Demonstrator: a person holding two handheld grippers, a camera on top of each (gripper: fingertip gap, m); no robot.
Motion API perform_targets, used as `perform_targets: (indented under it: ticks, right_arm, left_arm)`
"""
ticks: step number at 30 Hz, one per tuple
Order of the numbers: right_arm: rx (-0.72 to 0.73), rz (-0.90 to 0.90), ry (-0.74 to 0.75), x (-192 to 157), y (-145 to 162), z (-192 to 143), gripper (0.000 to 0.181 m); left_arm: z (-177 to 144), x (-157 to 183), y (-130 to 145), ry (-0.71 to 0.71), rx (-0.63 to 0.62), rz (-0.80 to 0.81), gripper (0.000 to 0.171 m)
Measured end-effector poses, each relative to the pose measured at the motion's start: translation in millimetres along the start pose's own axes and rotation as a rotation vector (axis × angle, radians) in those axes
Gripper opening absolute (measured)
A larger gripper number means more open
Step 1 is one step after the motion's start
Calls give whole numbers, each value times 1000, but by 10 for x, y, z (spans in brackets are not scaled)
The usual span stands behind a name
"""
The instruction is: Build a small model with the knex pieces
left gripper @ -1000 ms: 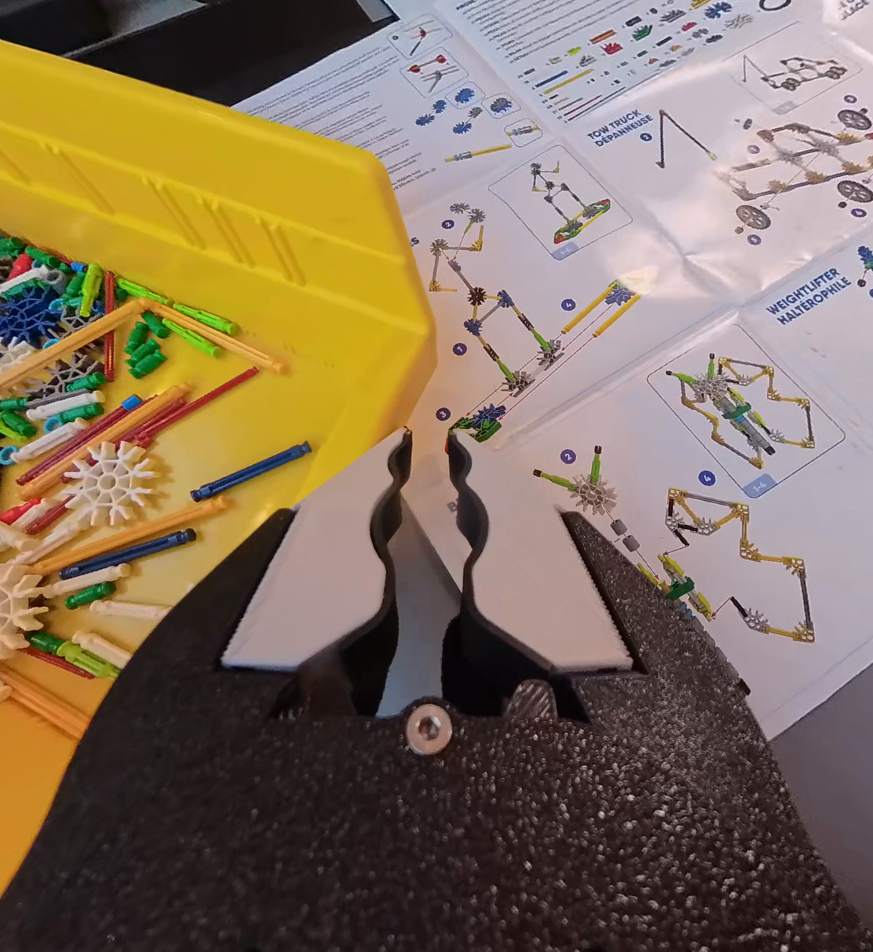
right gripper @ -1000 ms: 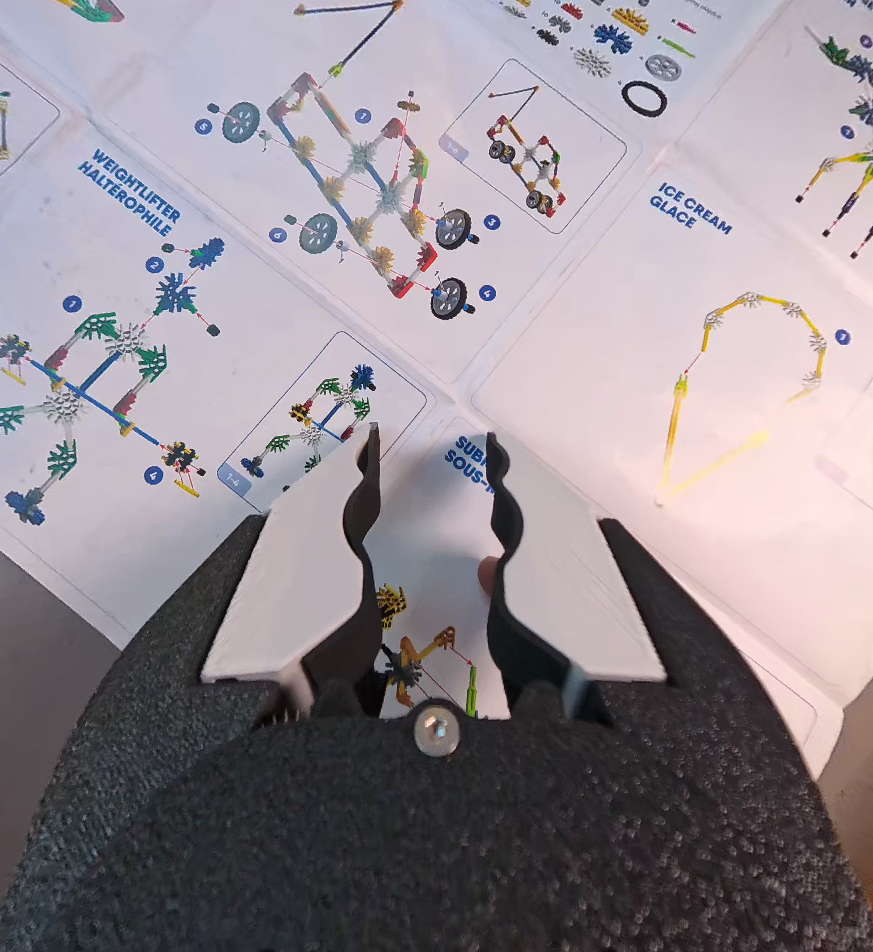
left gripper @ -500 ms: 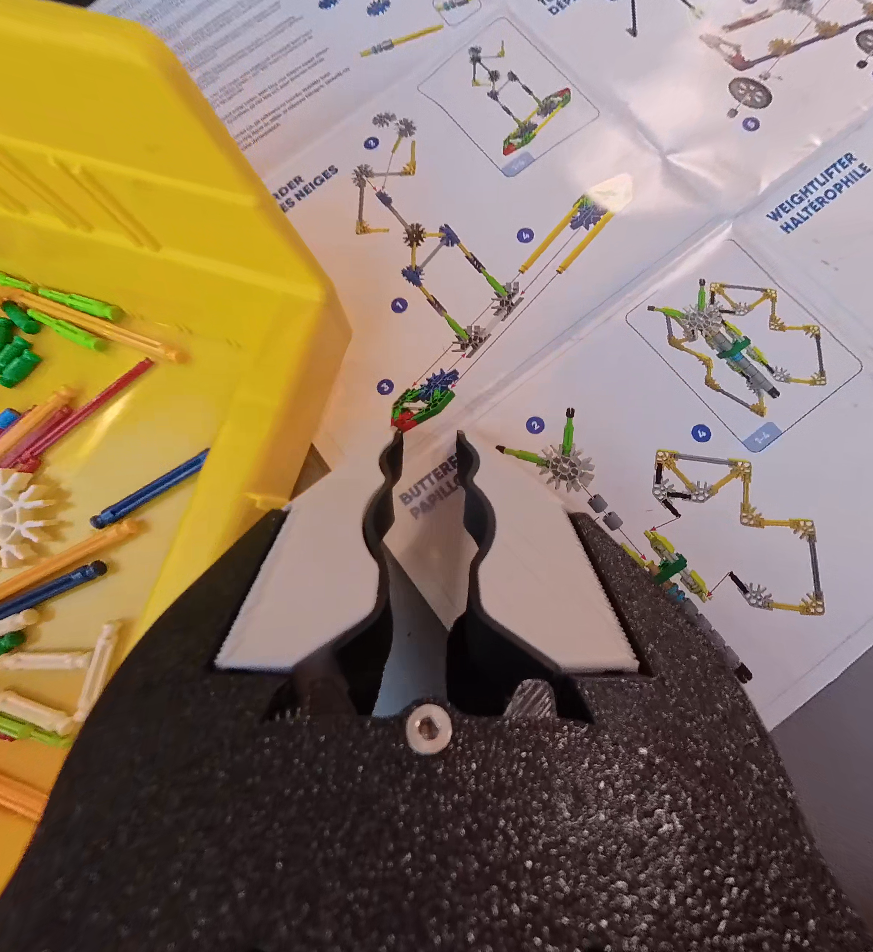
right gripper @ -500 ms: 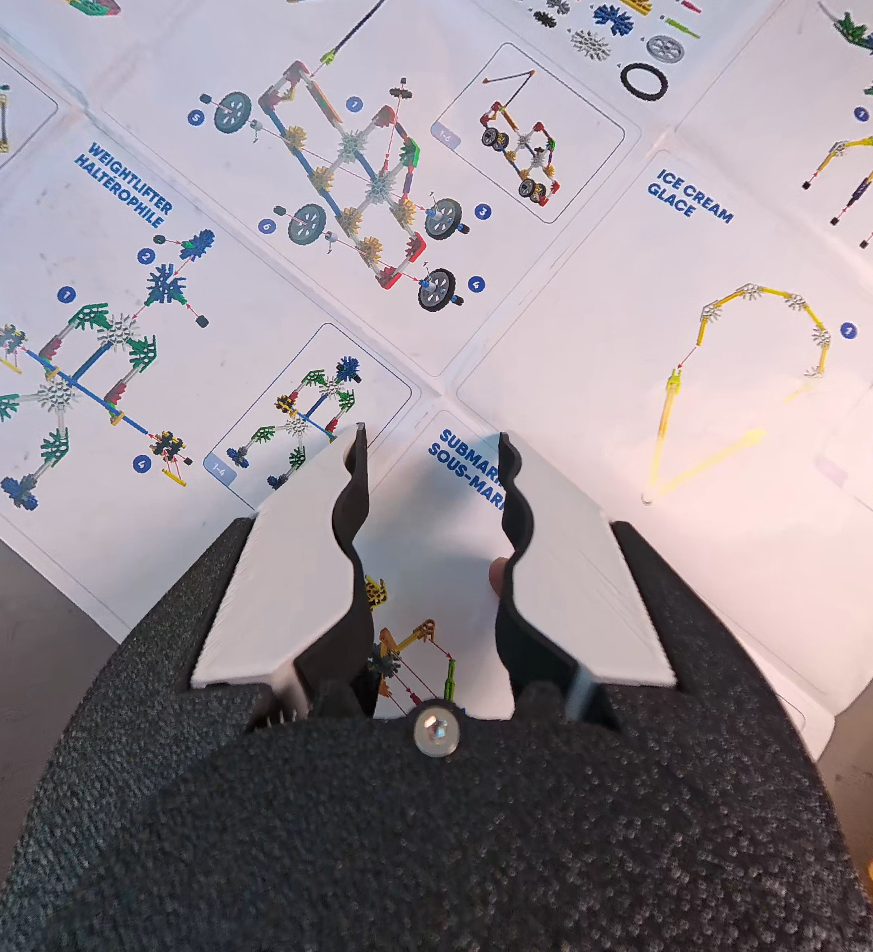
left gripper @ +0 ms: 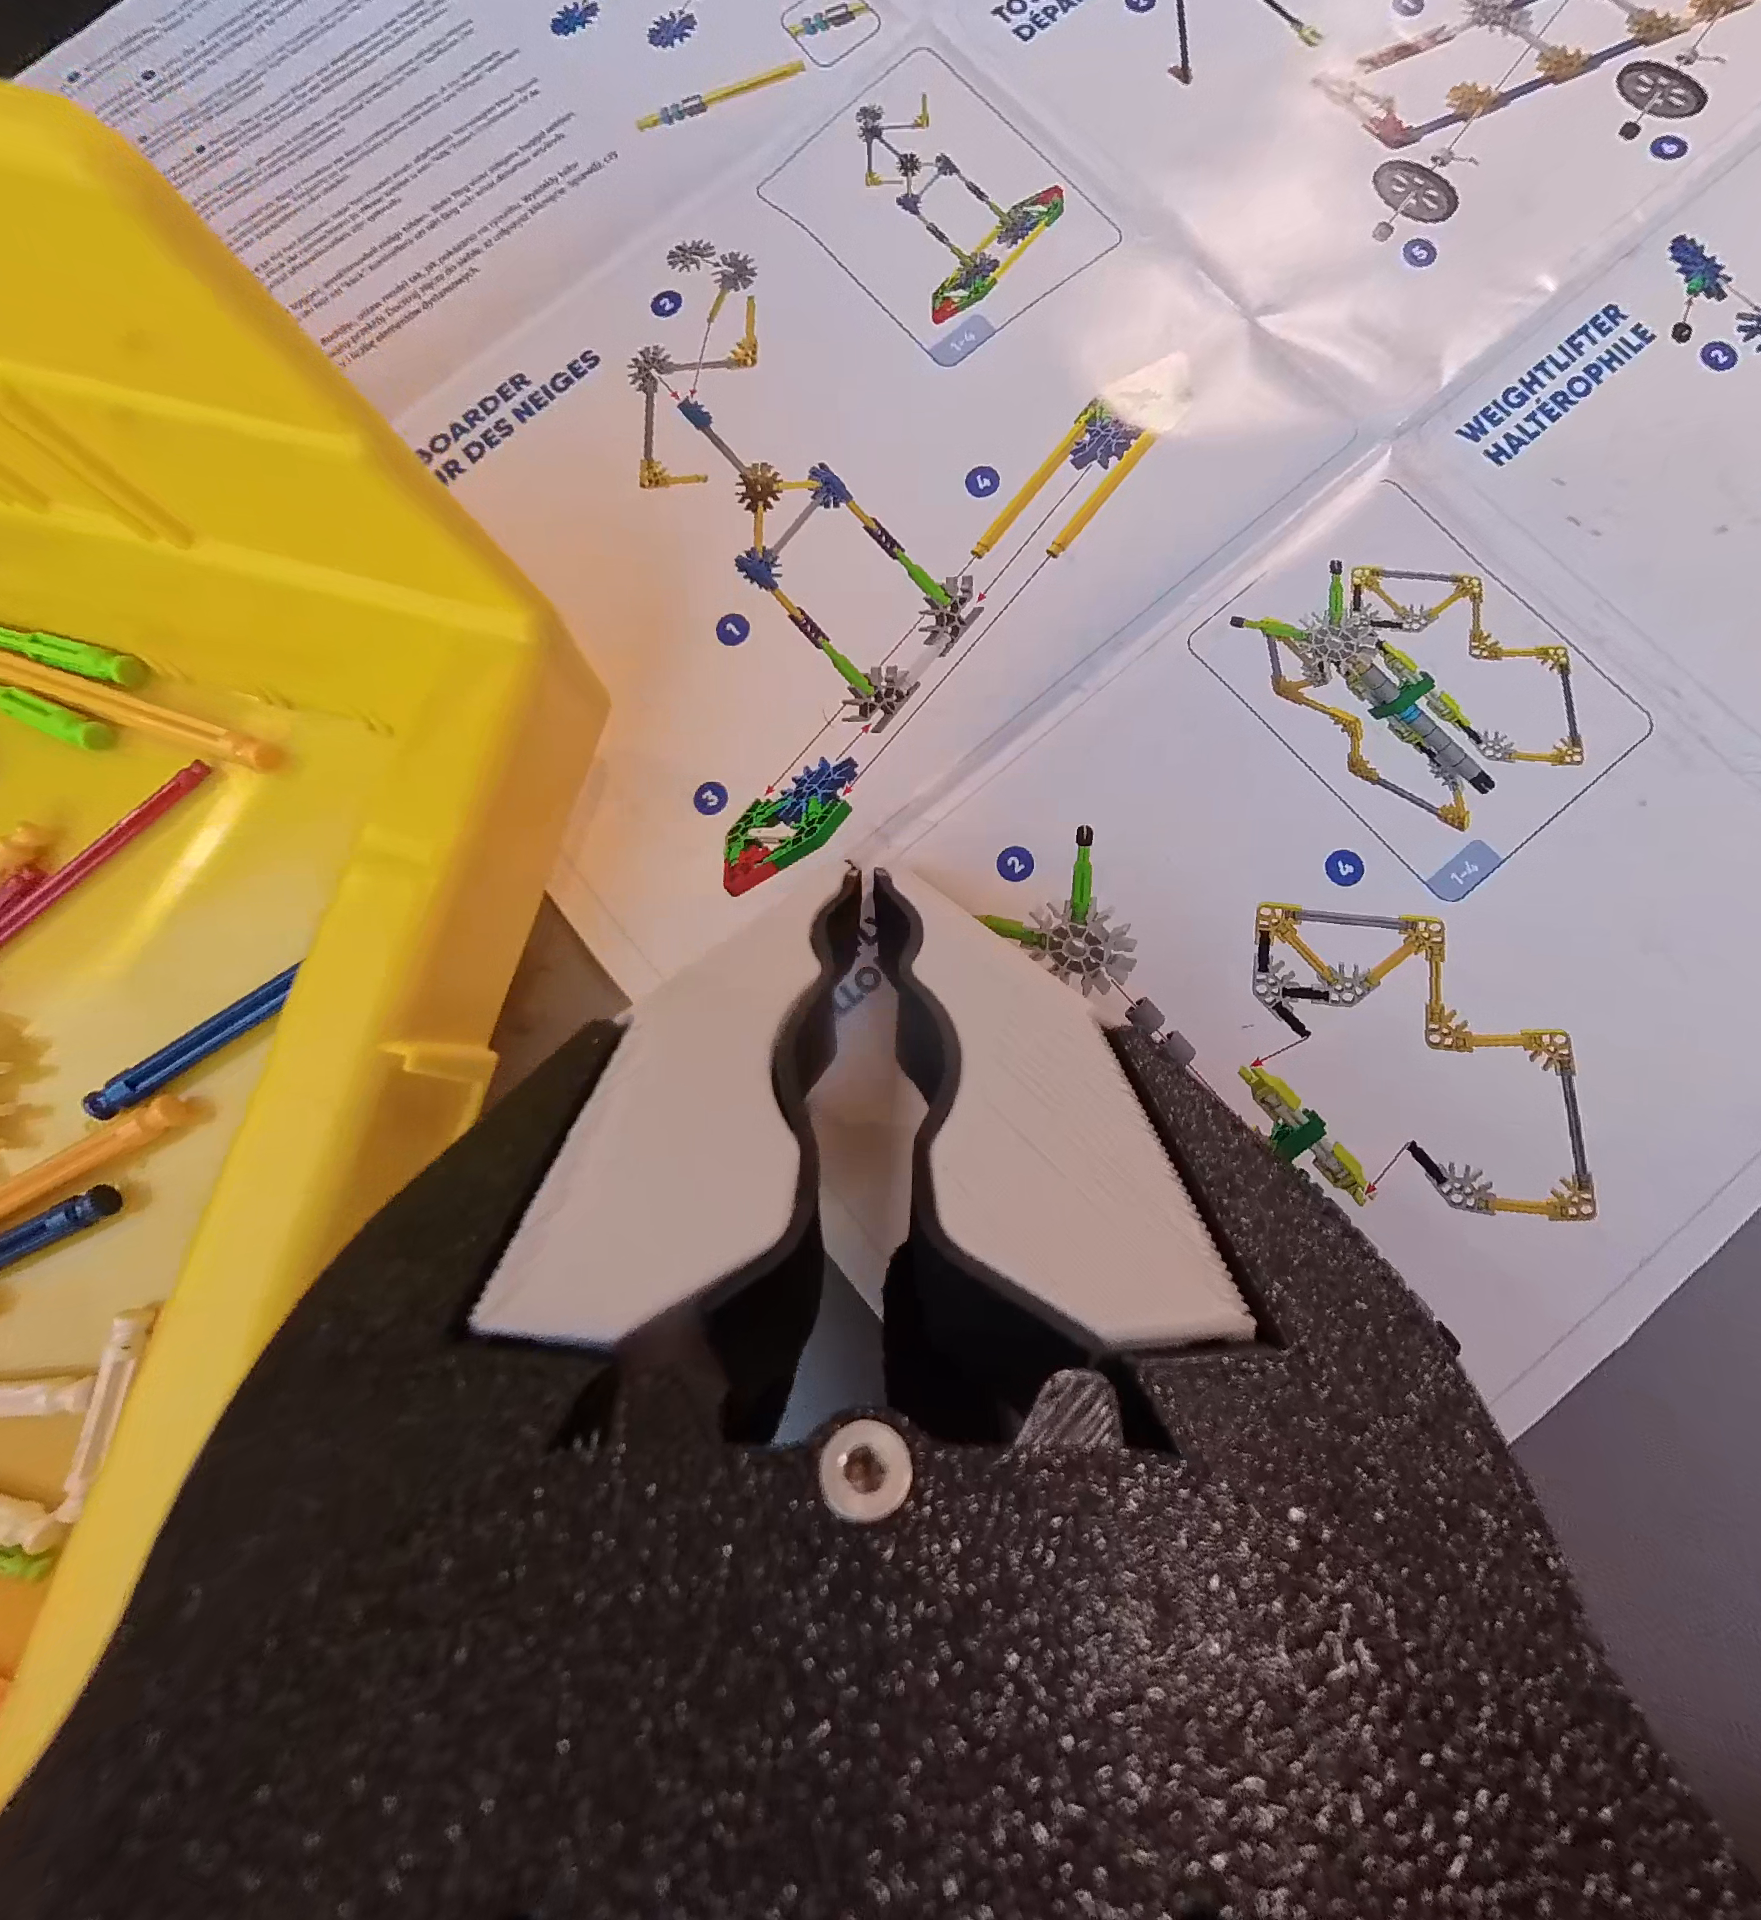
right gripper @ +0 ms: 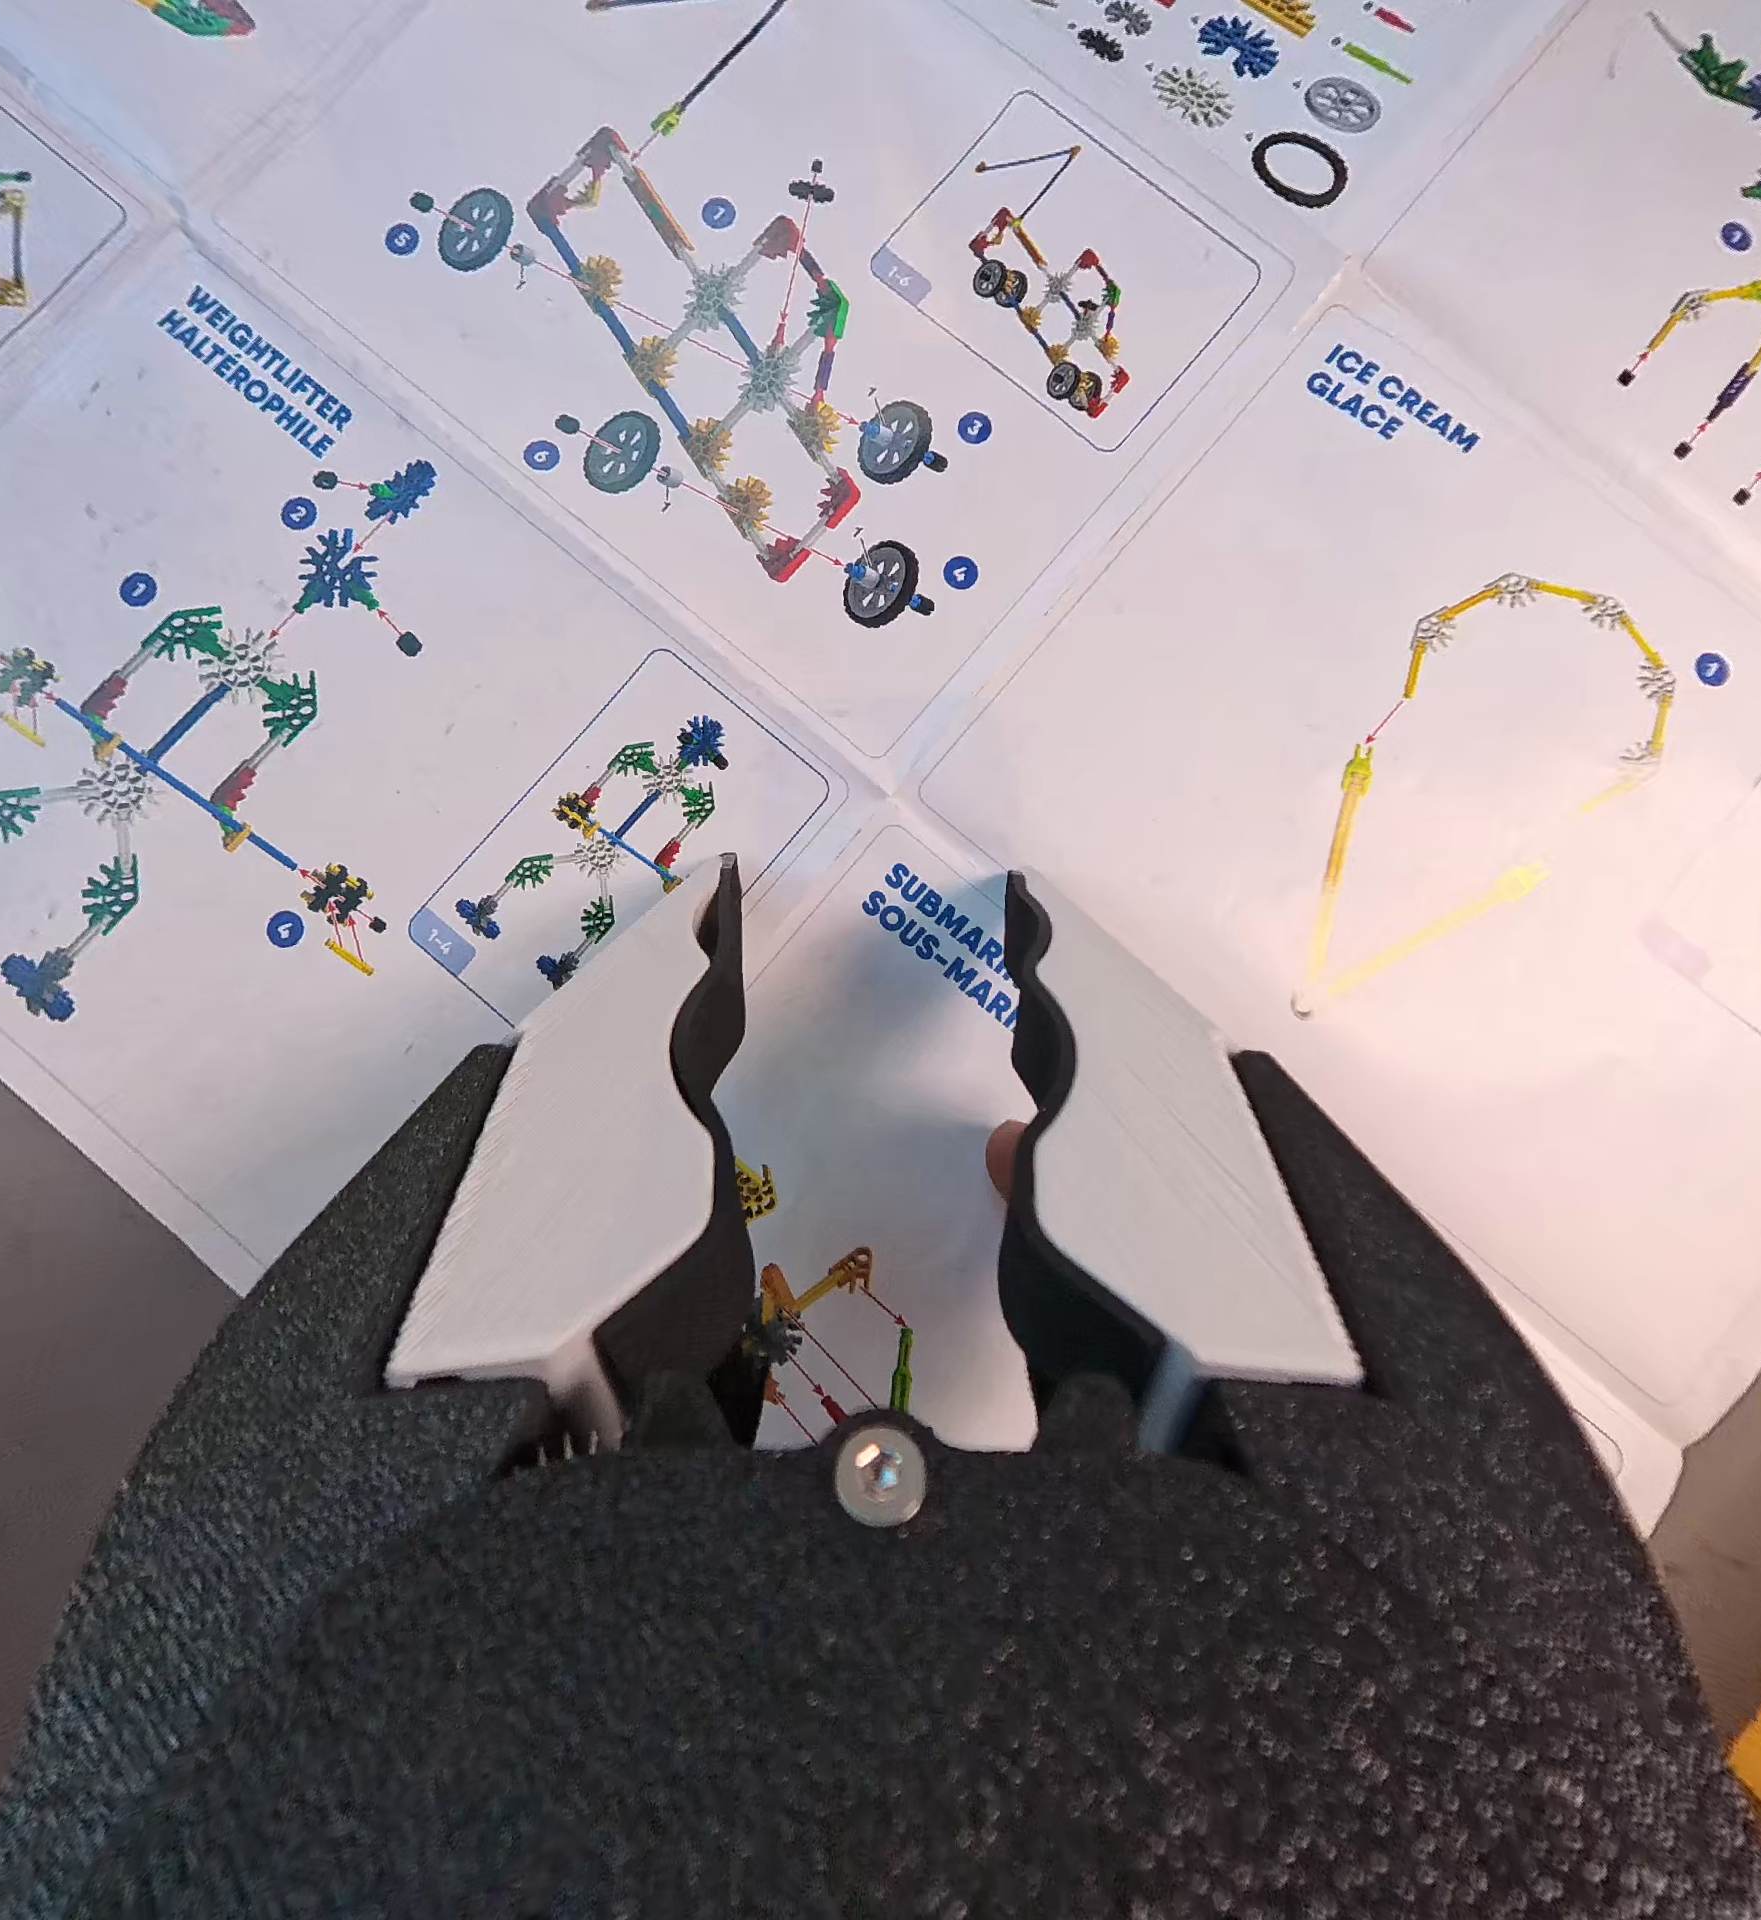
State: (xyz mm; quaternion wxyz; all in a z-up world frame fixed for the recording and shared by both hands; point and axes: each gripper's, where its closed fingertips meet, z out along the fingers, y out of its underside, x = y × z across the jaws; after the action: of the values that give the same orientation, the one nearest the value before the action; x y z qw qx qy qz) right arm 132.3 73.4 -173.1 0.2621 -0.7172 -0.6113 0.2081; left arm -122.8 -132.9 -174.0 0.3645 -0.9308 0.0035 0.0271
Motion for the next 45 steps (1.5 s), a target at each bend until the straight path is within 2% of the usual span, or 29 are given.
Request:
perform_targets:
  ticks: [7,19,23,26,28,31,37,40,45]
  right_arm:
    - [-9,-4,-15,74,55,-41,49]
    - [-53,-14,-25,226,248,-192,49]
    - [-53,-20,-26,222,254,-203,48]
    - [-8,-1,-28,219,176,-231,45]
    - [59,27,-34,217,51,-276,45]
    - [143,41,-61,164,-98,-322,45]
    - [216,7,-68,51,-219,-357,43]
    - [269,11,-120,-78,-322,-438,43]
    - [366,21,-237,-340,-497,-596,42]
  left_arm:
    - [15,111,-23,33,3,18,2]
    - [6,464,-44,178,-3,67,3]
    - [-48,503,-66,220,15,74,12]
    - [-136,369,-289,191,143,-6,15]
    - [-164,169,-444,102,239,-71,15]
    - [-104,-59,-564,-23,278,-112,15]
    - [276,-196,-619,-119,170,-163,18]
    - [438,-163,-496,-132,60,-143,17]
    - [444,-165,-478,-128,49,-164,14]
